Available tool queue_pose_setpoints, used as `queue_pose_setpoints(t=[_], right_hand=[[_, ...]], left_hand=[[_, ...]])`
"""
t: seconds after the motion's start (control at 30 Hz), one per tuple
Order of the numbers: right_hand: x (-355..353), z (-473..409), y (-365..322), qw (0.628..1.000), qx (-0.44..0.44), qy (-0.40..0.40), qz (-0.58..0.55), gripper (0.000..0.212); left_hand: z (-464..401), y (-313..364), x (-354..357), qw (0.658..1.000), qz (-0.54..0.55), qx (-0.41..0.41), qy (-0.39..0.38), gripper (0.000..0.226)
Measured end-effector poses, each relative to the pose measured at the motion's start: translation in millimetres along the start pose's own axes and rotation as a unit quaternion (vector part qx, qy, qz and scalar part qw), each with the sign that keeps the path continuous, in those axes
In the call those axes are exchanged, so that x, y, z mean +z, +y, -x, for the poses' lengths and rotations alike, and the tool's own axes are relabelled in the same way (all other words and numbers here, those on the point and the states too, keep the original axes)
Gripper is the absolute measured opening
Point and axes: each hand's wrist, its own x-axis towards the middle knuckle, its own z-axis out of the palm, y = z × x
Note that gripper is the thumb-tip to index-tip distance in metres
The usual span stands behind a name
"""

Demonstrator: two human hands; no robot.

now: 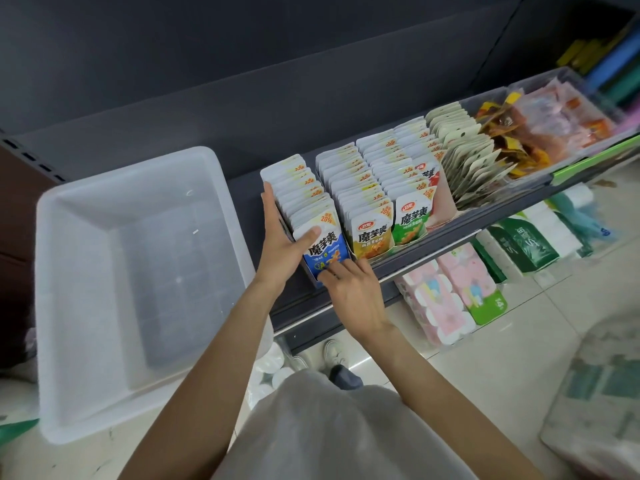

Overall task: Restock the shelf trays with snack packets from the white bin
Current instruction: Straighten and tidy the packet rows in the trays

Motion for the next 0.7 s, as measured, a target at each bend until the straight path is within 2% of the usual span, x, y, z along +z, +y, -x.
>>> queue_pose_setpoints(t=[0.4,0.7], right_hand=[[0,7,-5,1.000,-0.005,-0.001,0.010,0.019],[2,15,4,0.999,0.025,0.013,-0.037,0.013]], left_hand=[[1,-3,13,0.998,0.034,-0.056,-0.020,0.101],[1,-6,32,0.996,0.049,-0.069,0.040,0.110]])
